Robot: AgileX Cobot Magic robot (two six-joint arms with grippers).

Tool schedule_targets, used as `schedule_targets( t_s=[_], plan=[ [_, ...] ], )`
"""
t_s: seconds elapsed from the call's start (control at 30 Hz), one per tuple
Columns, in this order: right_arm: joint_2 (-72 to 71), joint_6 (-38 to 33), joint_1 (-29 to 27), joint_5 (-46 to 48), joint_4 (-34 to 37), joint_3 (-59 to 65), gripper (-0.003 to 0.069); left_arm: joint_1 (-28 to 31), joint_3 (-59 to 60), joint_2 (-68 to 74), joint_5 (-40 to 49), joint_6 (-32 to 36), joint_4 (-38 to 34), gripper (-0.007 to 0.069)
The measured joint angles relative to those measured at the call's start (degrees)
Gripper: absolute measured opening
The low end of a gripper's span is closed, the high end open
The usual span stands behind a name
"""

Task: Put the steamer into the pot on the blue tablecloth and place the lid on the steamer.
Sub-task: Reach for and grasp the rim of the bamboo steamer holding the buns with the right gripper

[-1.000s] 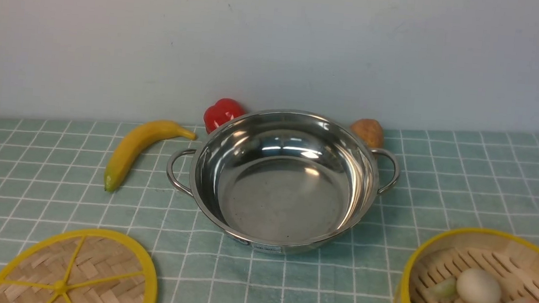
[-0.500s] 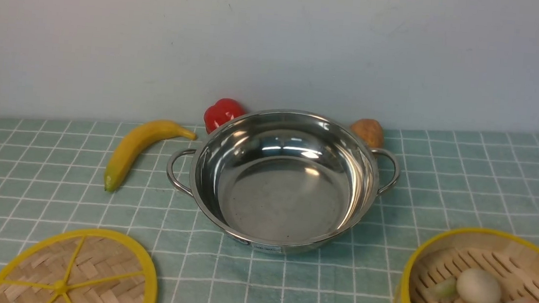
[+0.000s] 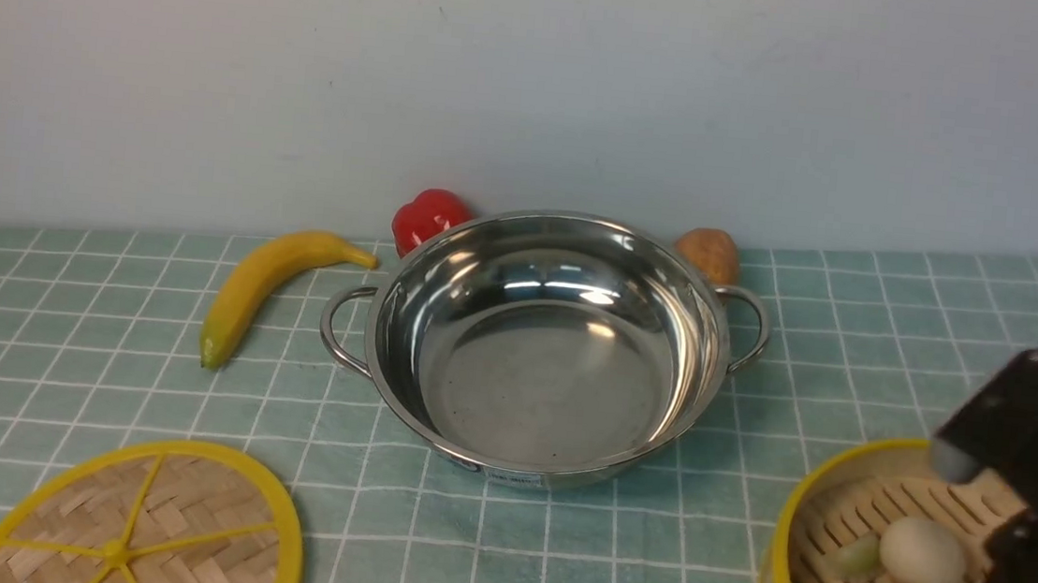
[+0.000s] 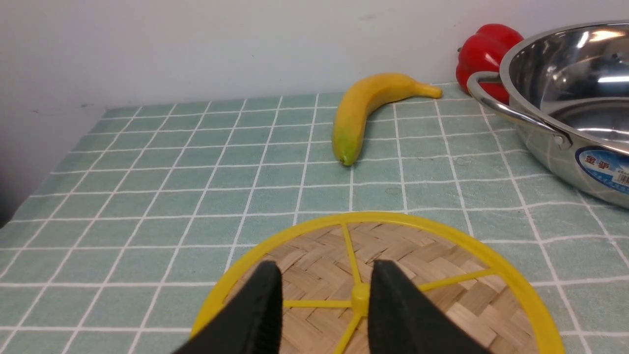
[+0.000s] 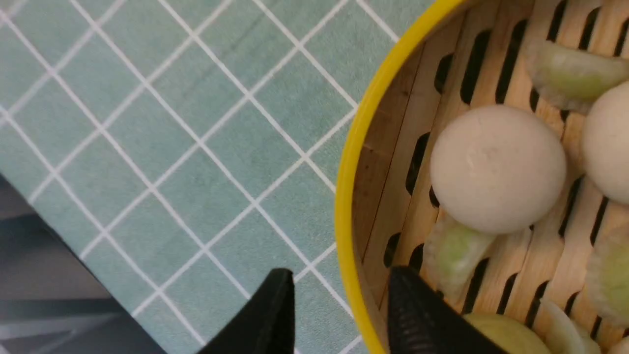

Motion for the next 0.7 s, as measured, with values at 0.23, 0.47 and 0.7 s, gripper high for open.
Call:
schedule_targets(
  t_s=[0.23, 0.47, 0.7],
  plan=[
    [11.5, 9.8, 8.9, -0.9, -11.1, -7.4, 0.0356, 0.0, 0.0, 0.0, 0.0, 0.0, 0.0, 0.0243],
    [19.1, 11.2, 9.8, -0.8, -12.3, -12.7, 0.0362, 0.0, 0.0, 0.0, 0.0, 0.0, 0.0, 0.0243],
    [26.0, 11.5, 9.8, -0.7, -10.3, -12.7, 0.0363, 0.0, 0.0, 0.0, 0.0, 0.0, 0.0, 0.0243]
  ],
)
